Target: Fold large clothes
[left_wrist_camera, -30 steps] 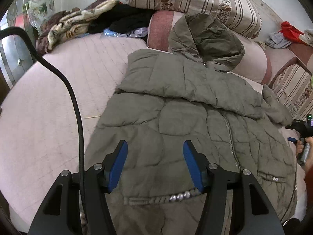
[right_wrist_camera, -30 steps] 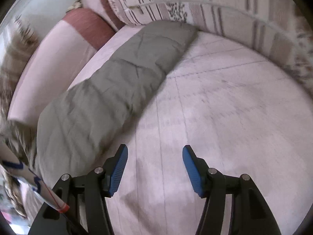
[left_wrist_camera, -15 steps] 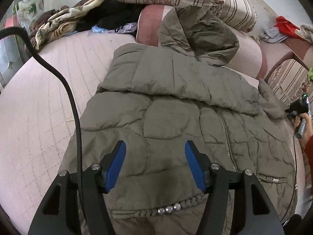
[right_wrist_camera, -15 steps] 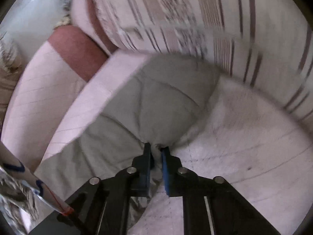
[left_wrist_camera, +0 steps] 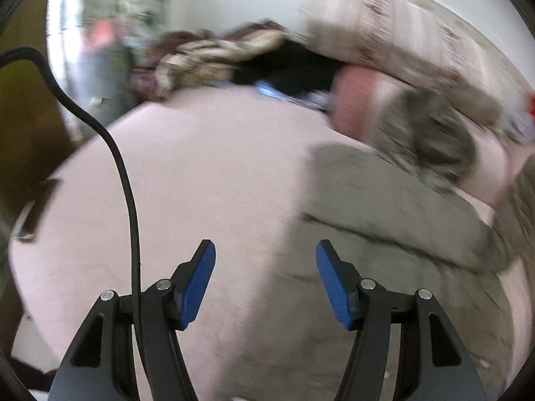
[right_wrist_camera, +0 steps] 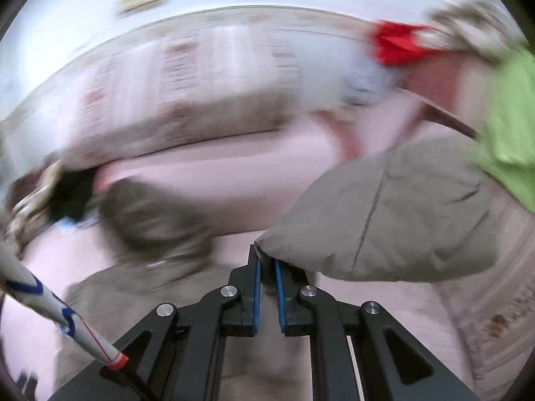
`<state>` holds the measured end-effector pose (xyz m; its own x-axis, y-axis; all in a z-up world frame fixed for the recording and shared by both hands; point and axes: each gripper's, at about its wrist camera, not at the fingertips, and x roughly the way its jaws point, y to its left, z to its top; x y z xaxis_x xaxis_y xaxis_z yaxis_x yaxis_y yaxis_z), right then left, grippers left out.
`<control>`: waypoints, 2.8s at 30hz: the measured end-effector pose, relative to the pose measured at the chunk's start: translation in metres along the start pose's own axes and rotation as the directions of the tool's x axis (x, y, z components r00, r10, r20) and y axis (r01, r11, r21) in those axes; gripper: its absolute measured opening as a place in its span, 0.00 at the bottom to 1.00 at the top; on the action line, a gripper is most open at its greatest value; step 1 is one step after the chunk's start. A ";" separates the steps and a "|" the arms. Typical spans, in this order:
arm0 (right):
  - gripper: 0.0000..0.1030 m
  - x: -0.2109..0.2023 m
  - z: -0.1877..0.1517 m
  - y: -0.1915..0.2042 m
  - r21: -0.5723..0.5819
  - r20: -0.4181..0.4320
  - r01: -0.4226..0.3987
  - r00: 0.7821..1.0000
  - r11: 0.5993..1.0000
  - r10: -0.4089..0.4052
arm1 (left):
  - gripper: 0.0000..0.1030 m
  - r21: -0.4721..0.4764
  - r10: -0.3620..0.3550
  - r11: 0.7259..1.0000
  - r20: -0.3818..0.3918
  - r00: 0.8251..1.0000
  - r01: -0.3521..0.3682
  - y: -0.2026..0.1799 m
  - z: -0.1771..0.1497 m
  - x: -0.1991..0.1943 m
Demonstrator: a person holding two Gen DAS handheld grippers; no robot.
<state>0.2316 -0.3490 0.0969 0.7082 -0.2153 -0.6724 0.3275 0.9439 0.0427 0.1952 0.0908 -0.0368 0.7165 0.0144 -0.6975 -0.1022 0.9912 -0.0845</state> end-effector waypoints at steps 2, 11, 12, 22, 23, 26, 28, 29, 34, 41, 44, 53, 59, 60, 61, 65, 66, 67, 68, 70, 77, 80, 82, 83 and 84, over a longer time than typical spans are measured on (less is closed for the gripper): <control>0.09 0.014 -0.023 0.070 -0.119 -0.091 -0.087 0.993 0.989 0.076 | 0.60 -0.040 0.065 0.997 0.027 0.998 -0.064 0.020 0.009 0.000; 0.55 0.092 -0.154 0.207 -0.341 -0.349 -0.197 0.934 0.919 0.071 | 0.60 -0.140 0.100 0.985 0.010 0.995 -0.098 0.066 0.025 0.006; 0.56 0.091 -0.159 0.209 -0.348 -0.352 -0.205 0.933 0.915 0.076 | 0.60 -0.138 0.100 0.986 0.011 0.995 -0.097 0.066 0.025 0.005; 0.57 0.077 -0.122 0.197 -0.284 -0.242 -0.124 0.969 0.951 0.054 | 0.60 -0.145 0.063 0.987 -0.027 0.998 -0.067 0.065 0.022 0.008; 0.57 0.088 -0.120 0.202 -0.264 -0.254 -0.116 0.966 0.958 0.047 | 0.60 -0.139 0.070 0.988 -0.028 0.997 -0.073 0.064 0.021 0.009; 0.57 0.128 -0.121 0.222 -0.188 -0.323 -0.106 0.946 0.976 0.041 | 0.60 -0.130 0.086 0.988 -0.025 0.996 -0.089 0.062 0.021 0.011; 0.57 0.147 -0.128 0.241 -0.158 -0.371 -0.138 0.926 0.978 0.071 | 0.60 -0.125 0.094 0.987 -0.028 0.995 -0.096 0.062 0.021 0.013; 0.57 0.153 -0.132 0.253 -0.172 -0.385 -0.145 0.920 0.974 0.069 | 0.60 -0.122 0.098 0.987 -0.031 0.995 -0.101 0.062 0.021 0.015; 0.55 0.130 -0.127 0.261 -0.213 -0.343 -0.233 0.927 0.949 0.151 | 0.60 -0.100 0.094 0.990 -0.054 0.994 -0.099 0.055 0.019 0.021; 0.59 0.062 -0.152 0.176 -0.172 -0.320 -0.218 0.935 0.961 0.155 | 0.60 -0.036 0.075 0.996 -0.065 0.995 -0.078 0.040 0.014 0.021; 0.61 0.038 -0.179 0.123 -0.122 -0.342 -0.181 0.931 0.976 0.130 | 0.60 0.002 0.065 0.998 -0.075 0.995 -0.066 0.030 0.007 0.022; 0.63 -0.040 -0.265 0.006 0.011 -0.322 -0.051 0.945 0.999 0.051 | 0.60 0.139 0.019 0.990 -0.119 0.993 -0.003 -0.020 -0.034 0.012; 0.65 -0.079 -0.303 -0.031 0.084 -0.268 -0.009 0.963 0.996 0.031 | 0.60 0.234 -0.017 0.971 -0.129 0.991 0.047 -0.058 -0.074 -0.004; 0.66 -0.083 -0.306 -0.035 0.094 -0.257 -0.006 0.966 0.996 0.030 | 0.60 0.250 -0.004 0.968 -0.134 0.991 0.037 -0.062 -0.082 -0.006; 0.66 -0.086 -0.309 -0.037 0.101 -0.246 -0.006 0.969 0.995 0.031 | 0.60 0.254 0.000 0.967 -0.141 0.990 0.036 -0.064 -0.087 -0.006; 0.66 -0.091 -0.312 -0.037 0.086 -0.191 0.008 0.981 0.996 0.008 | 0.60 0.237 -0.010 0.970 -0.203 0.979 0.059 -0.066 -0.108 -0.005; 0.66 -0.090 -0.311 -0.034 0.075 -0.177 0.012 0.984 0.997 0.002 | 0.60 0.236 -0.008 0.970 -0.213 0.977 0.060 -0.067 -0.112 -0.004; 0.66 -0.091 -0.312 -0.032 0.065 -0.158 0.011 0.987 0.998 -0.001 | 0.60 0.240 0.003 0.969 -0.221 0.975 0.052 -0.068 -0.118 -0.003; 0.67 -0.092 -0.312 -0.031 0.059 -0.145 0.007 0.989 0.998 0.002 | 0.60 0.251 0.016 0.967 -0.221 0.975 0.041 -0.069 -0.123 -0.003; 0.67 -0.090 -0.314 -0.027 0.053 -0.123 -0.008 0.992 0.999 0.015 | 0.63 0.282 0.048 0.959 -0.203 0.978 0.012 -0.073 -0.132 -0.003; 0.67 -0.083 -0.317 -0.025 0.076 -0.108 -0.064 0.992 0.995 0.072 | 0.82 0.333 0.124 0.940 -0.142 0.982 -0.070 -0.081 -0.153 -0.001; 0.67 -0.082 -0.319 -0.031 0.107 -0.109 -0.085 0.989 0.991 0.096 | 0.92 0.286 0.132 0.955 -0.180 0.975 -0.077 -0.073 -0.149 0.005; 0.68 -0.083 -0.319 -0.034 0.125 -0.107 -0.087 0.989 0.988 0.101 | 0.95 0.233 0.124 0.970 -0.229 0.965 -0.069 -0.067 -0.144 0.010; 0.68 -0.084 -0.319 -0.038 0.140 -0.105 -0.089 0.989 0.986 0.105 | 0.96 0.232 0.124 0.970 -0.243 0.962 -0.067 -0.066 -0.142 0.010; 0.68 -0.084 -0.319 -0.040 0.151 -0.102 -0.092 0.989 0.984 0.108 | 0.98 0.238 0.131 0.969 -0.251 0.959 -0.070 -0.066 -0.141 0.011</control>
<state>-0.0408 -0.2890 -0.0839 0.6718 -0.0854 -0.7358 0.3518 0.9109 0.2155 0.1129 0.0066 -0.1394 0.5005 0.1105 -0.8586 0.0148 0.9906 0.1362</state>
